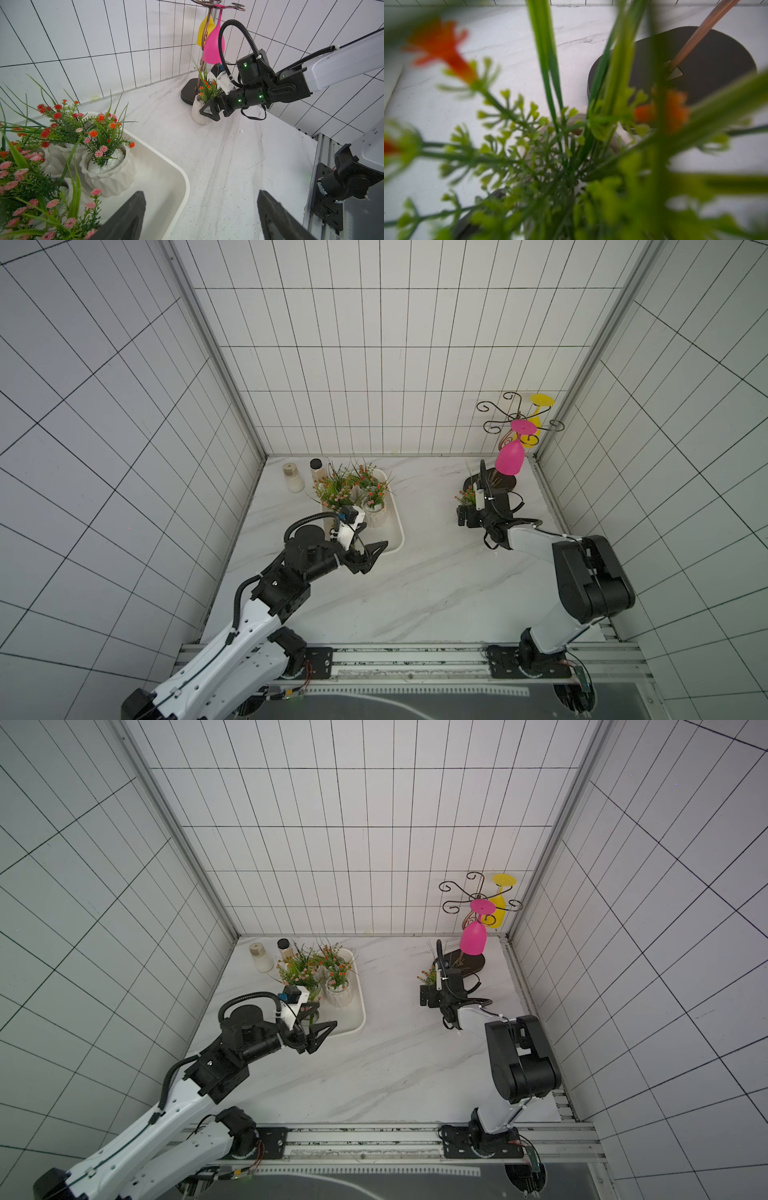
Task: Put the potted gypsophila into the storage box
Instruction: Pick up the baby's breath potted plant from the center of the board.
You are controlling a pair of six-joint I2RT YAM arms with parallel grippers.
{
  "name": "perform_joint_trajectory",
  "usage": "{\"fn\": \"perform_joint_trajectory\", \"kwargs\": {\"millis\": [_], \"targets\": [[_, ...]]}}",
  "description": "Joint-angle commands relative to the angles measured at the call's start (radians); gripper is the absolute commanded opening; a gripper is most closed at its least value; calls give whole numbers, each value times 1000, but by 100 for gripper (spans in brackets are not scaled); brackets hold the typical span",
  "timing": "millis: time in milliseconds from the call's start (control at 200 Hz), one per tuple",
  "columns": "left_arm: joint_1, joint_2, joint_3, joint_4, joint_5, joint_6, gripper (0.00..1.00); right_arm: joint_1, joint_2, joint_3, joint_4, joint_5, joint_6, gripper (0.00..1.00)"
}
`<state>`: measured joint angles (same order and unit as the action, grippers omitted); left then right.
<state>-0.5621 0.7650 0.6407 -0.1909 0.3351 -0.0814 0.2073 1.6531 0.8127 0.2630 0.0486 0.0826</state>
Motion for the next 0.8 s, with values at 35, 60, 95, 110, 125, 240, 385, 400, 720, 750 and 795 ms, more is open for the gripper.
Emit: {"fn": "perform_joint_trajectory", "kwargs": {"millis": [35, 60, 95, 110, 125, 240, 385, 400, 720, 750, 795], "targets": [[-2, -4, -8, 21, 11, 3, 84, -9, 20, 102, 51, 14, -24, 99], [-2, -4, -9, 21, 11, 3, 84, -9, 22, 102, 54, 12, -25, 99], [-2, -4, -8, 21, 12, 2, 84, -9, 23, 102, 61, 9, -27, 99], [-2, -4, -8, 21, 11, 1, 84, -9, 23, 102, 63, 8, -27, 99], [-2, -4, -9, 21, 12, 1, 84, -9, 24, 102, 67, 6, -29, 99], [-1, -4, -8, 22, 11, 1, 84, -9, 31, 104, 80, 5, -28, 99], [-2, -6, -9, 19, 12, -3, 84, -15, 40, 110, 96, 4, -26, 99], [-2, -7, -11, 19, 12, -3, 84, -16, 41, 111, 96, 2, -26, 99], [-2, 2, -12, 22, 11, -5, 84, -20, 57, 116, 111, -38, -38, 91], [-2, 2, -12, 23, 10, -7, 84, -20, 57, 113, 112, -38, -38, 90], [-2, 2, -11, 24, 10, -8, 84, -20, 55, 112, 113, -40, -41, 89]]}}
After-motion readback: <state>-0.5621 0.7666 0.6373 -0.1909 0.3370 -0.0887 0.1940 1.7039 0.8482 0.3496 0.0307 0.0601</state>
